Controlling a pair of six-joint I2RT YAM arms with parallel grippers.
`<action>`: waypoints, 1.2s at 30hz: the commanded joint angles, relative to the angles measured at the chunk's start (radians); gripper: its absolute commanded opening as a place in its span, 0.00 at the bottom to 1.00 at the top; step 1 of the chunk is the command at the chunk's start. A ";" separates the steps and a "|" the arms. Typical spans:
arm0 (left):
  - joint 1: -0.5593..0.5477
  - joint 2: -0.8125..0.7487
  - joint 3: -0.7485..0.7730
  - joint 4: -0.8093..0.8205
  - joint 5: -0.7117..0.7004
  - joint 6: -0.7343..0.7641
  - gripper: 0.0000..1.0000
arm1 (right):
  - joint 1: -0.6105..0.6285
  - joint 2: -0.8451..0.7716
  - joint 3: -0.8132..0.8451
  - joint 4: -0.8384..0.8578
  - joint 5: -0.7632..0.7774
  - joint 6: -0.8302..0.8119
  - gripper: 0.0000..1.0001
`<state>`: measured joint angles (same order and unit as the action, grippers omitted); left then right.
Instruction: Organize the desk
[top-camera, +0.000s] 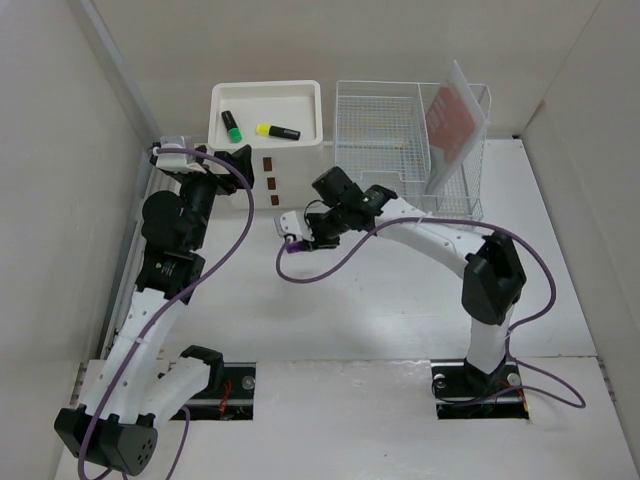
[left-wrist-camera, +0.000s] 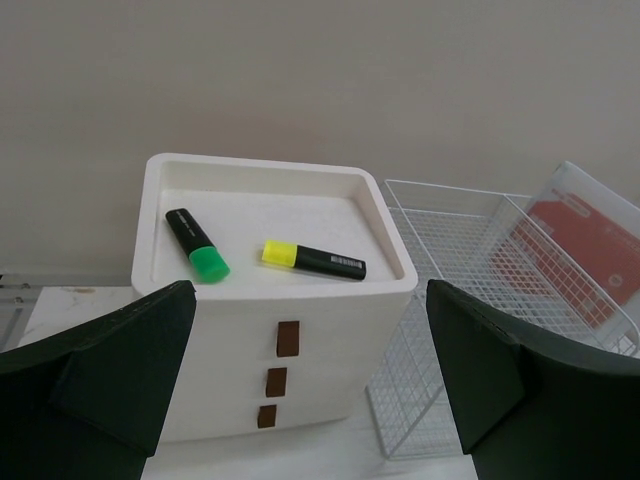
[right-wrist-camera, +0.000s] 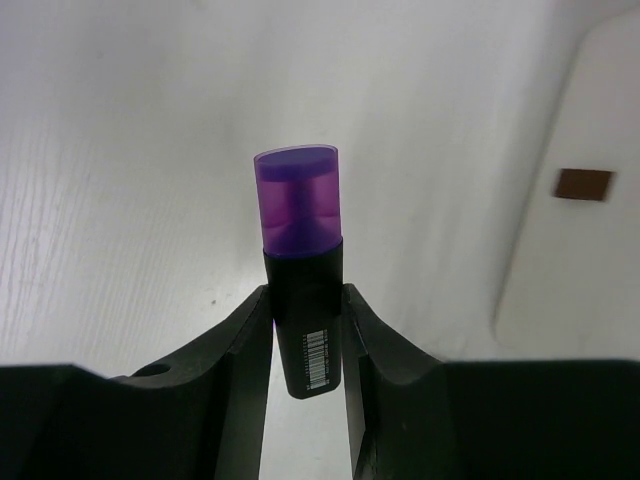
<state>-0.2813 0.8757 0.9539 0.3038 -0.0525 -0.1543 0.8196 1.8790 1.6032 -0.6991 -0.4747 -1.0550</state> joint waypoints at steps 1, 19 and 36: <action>-0.002 -0.021 -0.017 0.057 -0.027 0.010 1.00 | 0.009 -0.052 0.112 0.121 -0.039 0.159 0.02; -0.002 -0.052 -0.026 0.066 -0.076 0.038 1.00 | 0.009 0.051 0.458 0.457 0.401 0.400 0.00; -0.002 -0.034 -0.035 0.066 -0.096 0.056 1.00 | -0.042 0.282 0.607 0.705 0.680 0.389 0.00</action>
<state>-0.2813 0.8494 0.9234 0.3111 -0.1417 -0.1120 0.8028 2.1597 2.1395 -0.1165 0.1413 -0.6758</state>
